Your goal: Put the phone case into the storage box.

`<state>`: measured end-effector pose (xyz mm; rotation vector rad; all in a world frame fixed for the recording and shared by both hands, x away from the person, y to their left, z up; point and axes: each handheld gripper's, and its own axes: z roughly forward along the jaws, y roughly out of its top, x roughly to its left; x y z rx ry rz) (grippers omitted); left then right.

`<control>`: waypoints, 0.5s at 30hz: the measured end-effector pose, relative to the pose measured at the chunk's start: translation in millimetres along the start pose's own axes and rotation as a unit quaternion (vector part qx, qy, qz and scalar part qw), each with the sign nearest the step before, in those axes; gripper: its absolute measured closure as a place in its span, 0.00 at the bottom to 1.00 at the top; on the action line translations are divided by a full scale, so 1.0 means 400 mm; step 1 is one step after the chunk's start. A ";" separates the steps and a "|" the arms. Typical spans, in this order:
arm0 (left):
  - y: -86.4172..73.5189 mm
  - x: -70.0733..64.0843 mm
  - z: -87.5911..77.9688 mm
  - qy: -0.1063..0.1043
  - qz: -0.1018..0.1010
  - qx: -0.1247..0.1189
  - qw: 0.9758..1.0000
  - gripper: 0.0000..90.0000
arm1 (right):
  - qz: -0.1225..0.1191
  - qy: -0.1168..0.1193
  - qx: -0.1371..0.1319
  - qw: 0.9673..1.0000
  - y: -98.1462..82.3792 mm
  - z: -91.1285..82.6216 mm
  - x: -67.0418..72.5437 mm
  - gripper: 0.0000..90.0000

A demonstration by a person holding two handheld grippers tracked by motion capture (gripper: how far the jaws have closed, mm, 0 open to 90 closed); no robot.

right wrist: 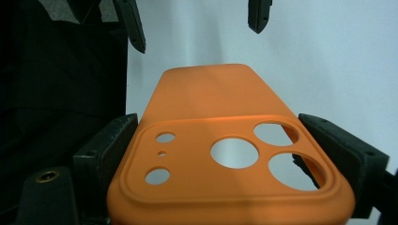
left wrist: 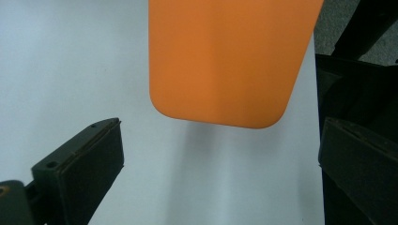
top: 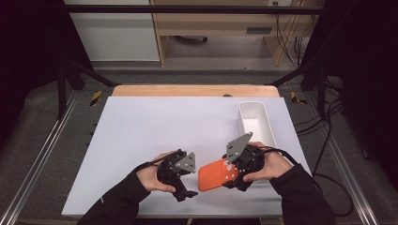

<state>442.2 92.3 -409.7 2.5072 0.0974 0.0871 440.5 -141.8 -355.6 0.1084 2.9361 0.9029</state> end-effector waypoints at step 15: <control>0.023 0.004 0.015 0.004 0.012 0.022 1.000 0.00 | -0.003 0.002 0.015 1.000 0.027 0.011 0.000 0.18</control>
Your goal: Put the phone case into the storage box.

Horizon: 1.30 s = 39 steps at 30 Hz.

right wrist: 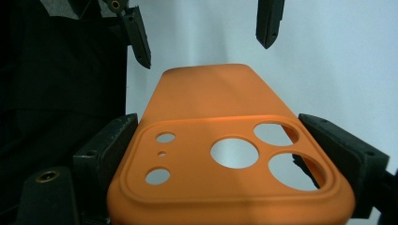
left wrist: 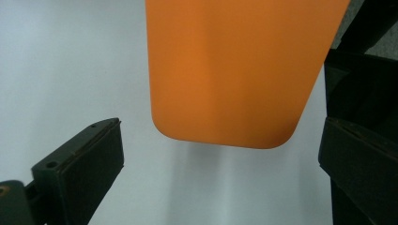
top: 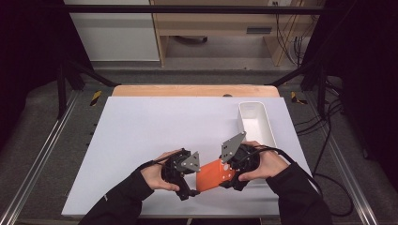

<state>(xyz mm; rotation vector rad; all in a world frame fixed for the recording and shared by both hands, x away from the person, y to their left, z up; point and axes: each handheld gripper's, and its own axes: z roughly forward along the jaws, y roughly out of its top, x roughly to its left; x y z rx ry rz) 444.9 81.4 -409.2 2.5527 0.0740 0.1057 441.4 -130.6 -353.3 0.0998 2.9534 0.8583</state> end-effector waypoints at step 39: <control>0.061 -0.010 0.049 -0.009 0.021 0.029 0.999 0.00 | -0.002 0.002 0.023 1.000 0.025 0.024 -0.001 0.18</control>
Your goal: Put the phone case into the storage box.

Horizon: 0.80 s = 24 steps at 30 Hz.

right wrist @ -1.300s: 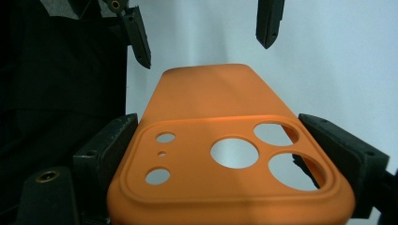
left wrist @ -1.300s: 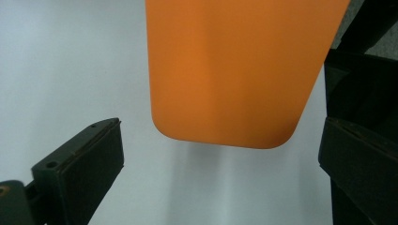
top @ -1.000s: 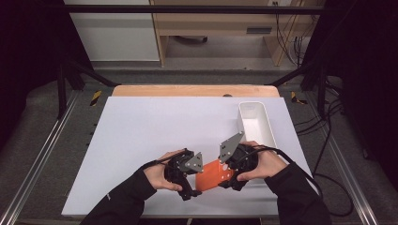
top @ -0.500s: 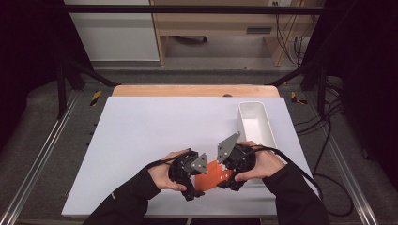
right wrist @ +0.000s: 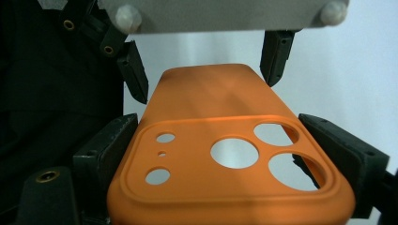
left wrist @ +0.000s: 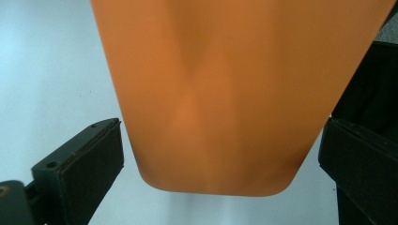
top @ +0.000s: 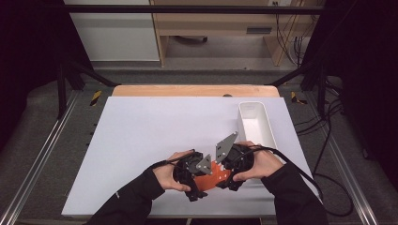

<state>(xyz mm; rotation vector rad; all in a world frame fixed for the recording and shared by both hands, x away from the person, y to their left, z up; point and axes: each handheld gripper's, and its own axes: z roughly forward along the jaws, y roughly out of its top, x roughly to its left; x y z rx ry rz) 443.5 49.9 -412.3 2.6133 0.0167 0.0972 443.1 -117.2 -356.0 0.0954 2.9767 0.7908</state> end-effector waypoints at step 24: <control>0.025 0.000 0.012 0.009 0.002 0.013 1.000 0.04 | -0.005 0.002 0.007 1.000 0.004 0.011 -0.001 0.18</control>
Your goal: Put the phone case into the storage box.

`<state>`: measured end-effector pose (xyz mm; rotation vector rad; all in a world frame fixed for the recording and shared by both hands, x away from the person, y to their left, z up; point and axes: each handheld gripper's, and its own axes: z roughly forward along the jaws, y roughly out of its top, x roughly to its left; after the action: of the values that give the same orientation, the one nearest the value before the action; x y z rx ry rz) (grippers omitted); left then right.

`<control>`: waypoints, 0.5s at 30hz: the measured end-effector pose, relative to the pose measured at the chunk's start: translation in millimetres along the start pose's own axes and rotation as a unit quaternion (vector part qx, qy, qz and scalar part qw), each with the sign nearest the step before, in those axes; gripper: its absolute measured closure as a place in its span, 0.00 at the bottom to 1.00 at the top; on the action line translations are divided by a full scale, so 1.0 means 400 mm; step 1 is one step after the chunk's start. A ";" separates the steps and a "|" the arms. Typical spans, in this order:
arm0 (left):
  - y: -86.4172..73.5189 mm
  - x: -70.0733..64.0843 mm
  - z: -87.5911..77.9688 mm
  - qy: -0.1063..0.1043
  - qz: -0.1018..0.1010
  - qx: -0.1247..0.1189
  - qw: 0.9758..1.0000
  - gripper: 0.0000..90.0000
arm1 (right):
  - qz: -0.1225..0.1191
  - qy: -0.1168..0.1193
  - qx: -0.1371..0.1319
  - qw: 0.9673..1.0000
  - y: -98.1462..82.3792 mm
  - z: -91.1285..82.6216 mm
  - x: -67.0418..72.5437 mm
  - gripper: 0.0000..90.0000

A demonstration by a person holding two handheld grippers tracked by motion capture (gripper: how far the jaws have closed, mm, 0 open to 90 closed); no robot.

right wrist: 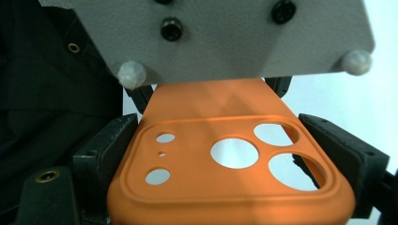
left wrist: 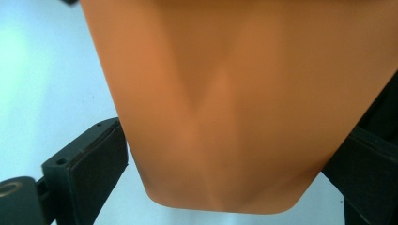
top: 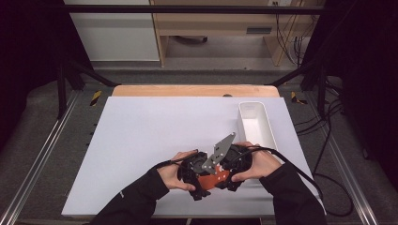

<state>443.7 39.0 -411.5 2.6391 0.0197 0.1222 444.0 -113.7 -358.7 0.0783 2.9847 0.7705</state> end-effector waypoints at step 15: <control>0.013 -0.006 0.006 -0.006 0.017 0.019 1.000 0.11 | -0.006 0.001 0.005 1.000 0.000 0.001 0.006 0.18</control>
<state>441.6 33.1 -411.2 2.6779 -0.0264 0.1184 441.6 -113.2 -359.3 0.0607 2.9873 0.7557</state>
